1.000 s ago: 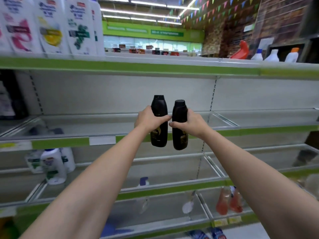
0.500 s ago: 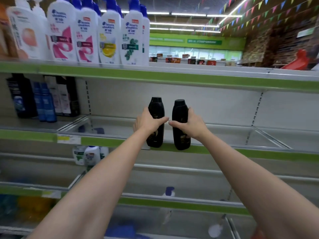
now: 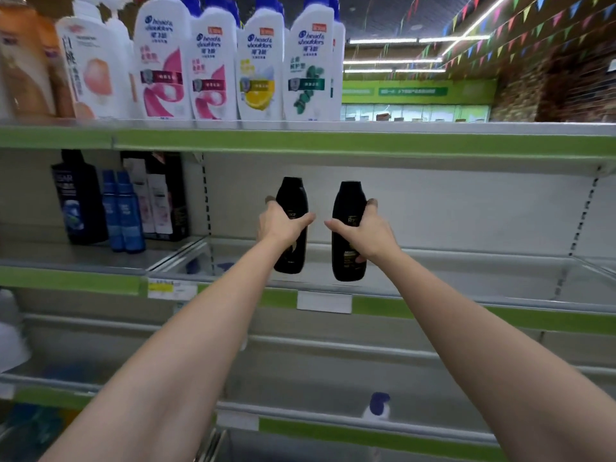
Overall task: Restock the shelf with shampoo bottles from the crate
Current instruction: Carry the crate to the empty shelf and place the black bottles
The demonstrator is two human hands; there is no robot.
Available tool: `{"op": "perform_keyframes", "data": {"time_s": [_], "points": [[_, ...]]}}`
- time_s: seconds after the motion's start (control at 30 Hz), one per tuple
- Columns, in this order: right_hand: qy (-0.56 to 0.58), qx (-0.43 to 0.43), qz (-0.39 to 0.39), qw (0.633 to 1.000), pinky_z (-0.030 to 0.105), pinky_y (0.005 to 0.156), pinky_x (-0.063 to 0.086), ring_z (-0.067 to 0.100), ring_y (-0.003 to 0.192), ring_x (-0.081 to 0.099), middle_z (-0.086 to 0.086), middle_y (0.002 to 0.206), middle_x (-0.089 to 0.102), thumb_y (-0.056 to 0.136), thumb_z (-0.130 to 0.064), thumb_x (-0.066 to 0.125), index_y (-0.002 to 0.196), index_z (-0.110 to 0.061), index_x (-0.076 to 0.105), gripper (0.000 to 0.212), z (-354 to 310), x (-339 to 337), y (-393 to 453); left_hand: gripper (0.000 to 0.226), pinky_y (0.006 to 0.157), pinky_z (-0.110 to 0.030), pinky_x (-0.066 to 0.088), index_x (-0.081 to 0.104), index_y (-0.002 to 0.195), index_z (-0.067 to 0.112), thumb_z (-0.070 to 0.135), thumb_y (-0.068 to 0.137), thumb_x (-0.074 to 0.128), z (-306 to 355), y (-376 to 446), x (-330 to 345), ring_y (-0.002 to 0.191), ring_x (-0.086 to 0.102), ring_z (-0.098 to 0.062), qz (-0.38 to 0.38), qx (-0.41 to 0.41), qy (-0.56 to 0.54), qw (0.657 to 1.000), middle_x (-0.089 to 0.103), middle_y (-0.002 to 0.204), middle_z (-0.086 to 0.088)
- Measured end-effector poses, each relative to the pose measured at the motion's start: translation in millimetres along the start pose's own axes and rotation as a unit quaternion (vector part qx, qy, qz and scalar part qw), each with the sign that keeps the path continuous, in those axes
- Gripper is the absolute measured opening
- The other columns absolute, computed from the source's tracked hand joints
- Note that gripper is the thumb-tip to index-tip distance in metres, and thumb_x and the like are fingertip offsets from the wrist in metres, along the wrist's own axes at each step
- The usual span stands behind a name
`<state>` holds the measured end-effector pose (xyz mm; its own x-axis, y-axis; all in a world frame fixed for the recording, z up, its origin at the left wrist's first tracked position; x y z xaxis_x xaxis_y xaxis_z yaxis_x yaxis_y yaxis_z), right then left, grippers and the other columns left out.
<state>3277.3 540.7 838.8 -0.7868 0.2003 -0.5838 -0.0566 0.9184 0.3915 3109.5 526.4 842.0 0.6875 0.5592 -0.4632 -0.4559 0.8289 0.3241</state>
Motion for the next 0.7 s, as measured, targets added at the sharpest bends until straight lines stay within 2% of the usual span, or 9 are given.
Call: {"op": "perform_keyframes", "data": {"time_s": [0.07, 0.13, 0.23, 0.33, 0.4, 0.47, 0.57, 0.6, 0.7], "points": [[0.006, 0.018, -0.005, 1.000, 0.050, 0.071, 0.058, 0.032, 0.093, 0.059, 0.008, 0.107, 0.054, 0.075, -0.058, 0.067, 0.110, -0.015, 0.030, 0.067, -1, 21, 12, 0.067, 0.090, -0.037, 0.046, 0.045, 0.126, 0.000, 0.041, 0.081, 0.070, -15, 18, -1, 0.117, 0.053, -0.034, -0.009, -0.005, -0.020, 1.000, 0.054, 0.127, -0.018], [0.013, 0.036, -0.008, 0.999, 0.048, 0.068, 0.059, 0.030, 0.086, 0.058, 0.011, 0.113, 0.053, 0.078, -0.055, 0.067, 0.115, -0.013, 0.029, 0.068, -2, 39, 23, 0.075, 0.090, -0.037, 0.046, 0.038, 0.135, 0.001, 0.043, 0.081, 0.069, -31, 36, 2, 0.120, 0.052, -0.034, -0.015, -0.017, -0.024, 0.999, 0.051, 0.133, -0.020], [0.040, 0.053, -0.014, 0.998, 0.046, 0.071, 0.060, 0.033, 0.104, 0.057, 0.015, 0.126, 0.049, 0.078, -0.045, 0.071, 0.133, -0.008, 0.023, 0.083, -4, 60, 44, 0.095, 0.103, -0.040, 0.039, 0.009, 0.149, 0.004, 0.041, 0.083, 0.067, -42, 58, 6, 0.134, 0.039, -0.035, -0.030, -0.018, -0.039, 0.999, 0.033, 0.149, -0.020], [0.061, 0.067, -0.026, 0.996, 0.045, 0.073, 0.059, 0.035, 0.110, 0.055, 0.017, 0.131, 0.048, 0.079, -0.029, 0.075, 0.135, -0.006, 0.021, 0.081, -5, 74, 64, 0.086, 0.101, -0.038, 0.039, 0.019, 0.142, 0.002, 0.035, 0.082, 0.071, -46, 79, 13, 0.131, 0.042, -0.034, -0.034, 0.007, -0.053, 0.998, 0.038, 0.145, -0.019], [0.070, 0.065, -0.045, 0.994, 0.042, 0.077, 0.057, 0.033, 0.111, 0.054, 0.019, 0.138, 0.043, 0.080, -0.025, 0.074, 0.128, -0.014, 0.022, 0.071, -3, 84, 77, 0.083, 0.099, -0.037, 0.040, 0.020, 0.139, 0.003, 0.033, 0.082, 0.071, -52, 93, 22, 0.128, 0.045, -0.034, -0.055, 0.014, -0.073, 0.996, 0.041, 0.143, -0.018], [0.053, 0.058, -0.062, 0.995, 0.035, 0.079, 0.055, 0.032, 0.111, 0.056, 0.020, 0.140, 0.040, 0.083, -0.027, 0.071, 0.112, -0.025, 0.011, 0.067, -1, 92, 87, 0.091, 0.104, -0.038, 0.038, 0.008, 0.143, 0.006, 0.036, 0.083, 0.069, -62, 108, 31, 0.131, 0.042, -0.033, -0.088, 0.015, -0.094, 0.992, 0.037, 0.146, -0.016], [0.071, 0.054, -0.070, 0.994, 0.034, 0.082, 0.051, 0.034, 0.118, 0.054, 0.021, 0.141, 0.039, 0.088, -0.025, 0.066, 0.130, -0.024, 0.017, 0.065, 2, 102, 101, 0.105, 0.111, -0.044, 0.035, -0.008, 0.146, 0.008, 0.039, 0.082, 0.069, -70, 128, 40, 0.136, 0.036, -0.031, -0.153, 0.018, -0.132, 0.979, 0.031, 0.150, -0.014], [0.099, 0.062, -0.073, 0.990, 0.037, 0.087, 0.050, 0.033, 0.121, 0.051, 0.020, 0.141, 0.039, 0.089, -0.022, 0.064, 0.131, -0.018, 0.019, 0.062, 2, 106, 106, 0.106, 0.110, -0.047, 0.037, -0.005, 0.147, 0.008, 0.042, 0.079, 0.070, -72, 135, 42, 0.134, 0.038, -0.031, -0.173, 0.012, -0.141, 0.975, 0.034, 0.149, -0.013], [0.138, 0.080, -0.073, 0.985, 0.041, 0.094, 0.048, 0.033, 0.123, 0.046, 0.018, 0.137, 0.040, 0.090, -0.016, 0.061, 0.110, -0.012, 0.019, 0.047, 4, 115, 120, 0.099, 0.101, -0.046, 0.046, 0.019, 0.145, 0.008, 0.050, 0.071, 0.071, -81, 157, 50, 0.121, 0.052, -0.030, -0.208, -0.023, -0.158, 0.965, 0.049, 0.137, -0.015]]}}
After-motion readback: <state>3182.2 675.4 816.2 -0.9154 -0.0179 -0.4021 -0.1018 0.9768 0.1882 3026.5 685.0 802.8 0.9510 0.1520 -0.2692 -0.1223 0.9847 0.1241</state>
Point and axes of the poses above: each hand's wrist, its own y-axis towards the middle knuckle, its own x-axis out of the palm, z = x × y, the point moved 3 cm from there along y, towards the middle knuckle
